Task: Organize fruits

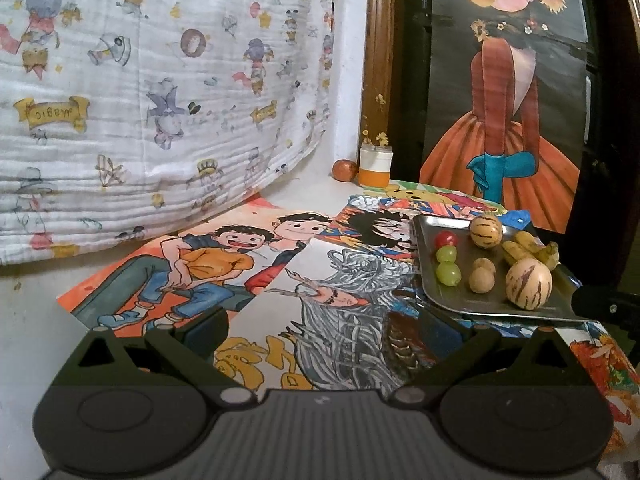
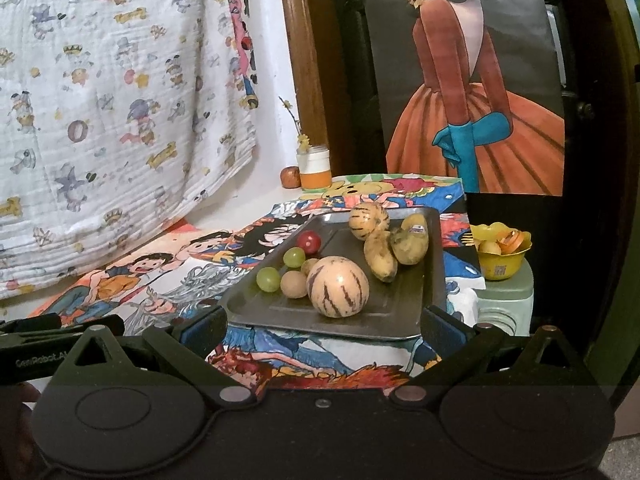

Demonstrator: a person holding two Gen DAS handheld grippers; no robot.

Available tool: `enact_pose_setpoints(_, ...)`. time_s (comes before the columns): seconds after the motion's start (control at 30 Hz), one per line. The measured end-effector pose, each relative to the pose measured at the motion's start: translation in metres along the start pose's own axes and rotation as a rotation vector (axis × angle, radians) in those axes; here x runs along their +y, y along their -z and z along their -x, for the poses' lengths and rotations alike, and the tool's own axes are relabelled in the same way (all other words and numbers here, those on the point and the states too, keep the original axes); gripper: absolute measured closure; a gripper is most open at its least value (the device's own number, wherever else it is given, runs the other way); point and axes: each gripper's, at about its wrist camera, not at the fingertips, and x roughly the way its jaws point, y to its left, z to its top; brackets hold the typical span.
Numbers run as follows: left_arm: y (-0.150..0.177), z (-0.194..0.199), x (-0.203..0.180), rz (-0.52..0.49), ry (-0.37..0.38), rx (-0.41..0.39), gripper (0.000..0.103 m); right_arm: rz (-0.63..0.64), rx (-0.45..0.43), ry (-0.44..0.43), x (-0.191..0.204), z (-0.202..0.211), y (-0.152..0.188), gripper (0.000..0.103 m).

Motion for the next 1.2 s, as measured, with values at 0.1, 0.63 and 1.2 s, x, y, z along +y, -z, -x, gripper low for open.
enact_pose_setpoints(0.1,0.0015,0.0008,-0.0002,-0.005,0.0,0.002,0.0,-0.002,0.006,-0.002,0.0004,0.0002,0.0013,0.001)
enact_pose_setpoints(0.63,0.0029,0.0032,0.0011,0.0,-0.017,-0.004,0.0,-0.003,0.016,-0.007,0.002,-0.0002,0.0036,0.001)
enact_pose_setpoints(1.2,0.0033,0.0039,0.0012,0.0,-0.016,-0.002,0.0,-0.004,0.016,-0.008,0.0021,0.0005,0.0039,0.001)
